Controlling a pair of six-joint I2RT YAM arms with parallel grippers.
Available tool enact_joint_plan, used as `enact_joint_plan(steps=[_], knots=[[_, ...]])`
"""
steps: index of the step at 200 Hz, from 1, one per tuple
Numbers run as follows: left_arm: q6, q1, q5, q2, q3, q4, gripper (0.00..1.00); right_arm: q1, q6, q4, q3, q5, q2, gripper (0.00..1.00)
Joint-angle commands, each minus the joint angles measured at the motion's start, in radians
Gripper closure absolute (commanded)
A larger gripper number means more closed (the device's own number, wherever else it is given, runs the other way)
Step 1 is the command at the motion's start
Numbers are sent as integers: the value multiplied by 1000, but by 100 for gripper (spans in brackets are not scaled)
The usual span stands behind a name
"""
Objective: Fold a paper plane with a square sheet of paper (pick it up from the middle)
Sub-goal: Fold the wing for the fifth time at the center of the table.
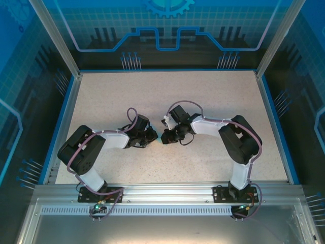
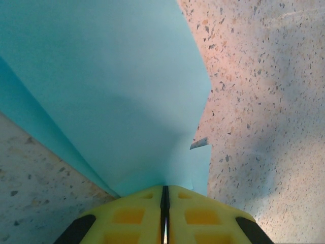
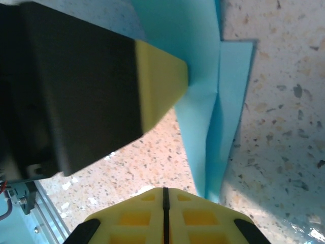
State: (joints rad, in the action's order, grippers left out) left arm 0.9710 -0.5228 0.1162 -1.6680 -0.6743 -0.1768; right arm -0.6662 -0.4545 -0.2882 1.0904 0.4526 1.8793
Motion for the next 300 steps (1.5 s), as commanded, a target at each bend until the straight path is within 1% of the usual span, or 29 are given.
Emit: enact_joint_plan(steps=[1, 36, 72, 91, 108, 133, 155, 187, 231, 263, 300], knots=[[15, -1, -46, -27, -5, 79, 91, -2, -8, -12, -30, 7, 43, 93], [14, -1, -46, -29, -8, 80, 91, 25, -24, 13, -97, 15, 29, 94], [9, 0, -44, -27, -13, 89, 91, 50, -34, 23, -167, 45, -57, 94], [9, -1, -43, -27, -14, 89, 91, 50, -33, 22, -165, 55, -132, 94], [12, -1, -42, -25, -14, 88, 91, 43, -34, 14, -132, 46, -158, 94], [13, -1, -42, -20, -13, 86, 91, 29, -38, 19, -59, 39, -100, 94], [14, -2, -41, -12, -7, 82, 91, 16, -41, 17, 8, 44, -14, 93], [13, -1, -35, -4, -5, 76, 91, 7, -38, 8, 64, 41, 66, 93], [0, -1, -23, 5, -15, 77, 90, 14, -33, -7, 37, 1, 118, 94], [-44, 4, -18, 19, -33, 88, 87, 22, -25, -24, 10, -28, 130, 94], [-101, 49, 4, 19, -46, 89, 86, 25, -14, -47, 5, -49, 136, 94]])
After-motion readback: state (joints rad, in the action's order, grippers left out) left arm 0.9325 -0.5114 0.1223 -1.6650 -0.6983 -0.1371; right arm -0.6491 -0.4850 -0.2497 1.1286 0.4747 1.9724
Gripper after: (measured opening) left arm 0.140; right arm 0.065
